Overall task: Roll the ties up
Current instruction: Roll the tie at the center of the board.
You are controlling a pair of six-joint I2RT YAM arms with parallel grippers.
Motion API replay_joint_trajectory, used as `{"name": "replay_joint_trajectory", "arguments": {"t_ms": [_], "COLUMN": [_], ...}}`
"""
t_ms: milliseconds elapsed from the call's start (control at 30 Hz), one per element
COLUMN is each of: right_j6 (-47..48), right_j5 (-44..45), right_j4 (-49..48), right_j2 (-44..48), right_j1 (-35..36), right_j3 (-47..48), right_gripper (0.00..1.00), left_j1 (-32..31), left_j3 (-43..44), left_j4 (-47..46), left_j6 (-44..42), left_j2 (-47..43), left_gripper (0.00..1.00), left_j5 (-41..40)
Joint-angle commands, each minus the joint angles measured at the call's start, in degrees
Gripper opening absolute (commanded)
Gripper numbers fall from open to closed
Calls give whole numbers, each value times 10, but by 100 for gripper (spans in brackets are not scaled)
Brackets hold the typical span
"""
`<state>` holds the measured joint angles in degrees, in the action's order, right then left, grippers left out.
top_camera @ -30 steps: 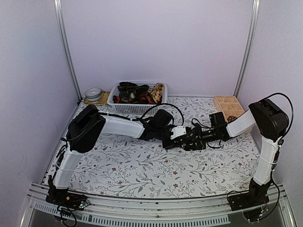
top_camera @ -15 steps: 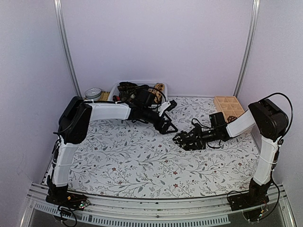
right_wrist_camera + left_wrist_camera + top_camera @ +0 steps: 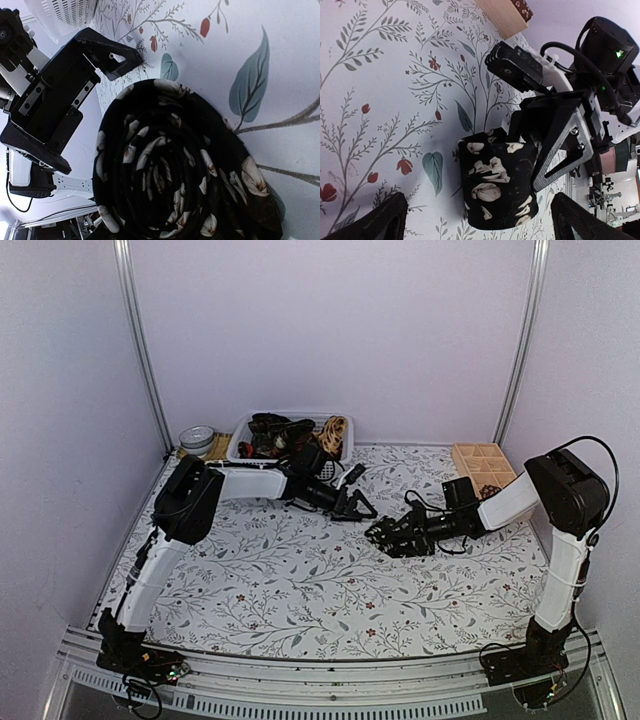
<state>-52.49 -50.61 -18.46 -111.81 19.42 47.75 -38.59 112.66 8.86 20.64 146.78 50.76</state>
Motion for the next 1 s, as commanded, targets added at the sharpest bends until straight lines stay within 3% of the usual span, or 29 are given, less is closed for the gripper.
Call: {"name": "replay_joint_trajectory", "arguments": {"t_ms": [0,400,967], "right_j6": [20,62,107], "right_j5": [56,43,21], "right_j4": [47,71,100], "right_j2": [-37,-49,-81], "right_j1": [-8,-11,-11], "right_j3": [3,25,76], "right_gripper": [45,43,43], "left_j1": [-8,-35,-53], "left_j3": [11,75,59], "left_j4": [36,46,90], "left_j6": [29,41,33], "left_j2": [22,93,121], "left_gripper": [100,99,86], "left_j5": [33,87,116]}}
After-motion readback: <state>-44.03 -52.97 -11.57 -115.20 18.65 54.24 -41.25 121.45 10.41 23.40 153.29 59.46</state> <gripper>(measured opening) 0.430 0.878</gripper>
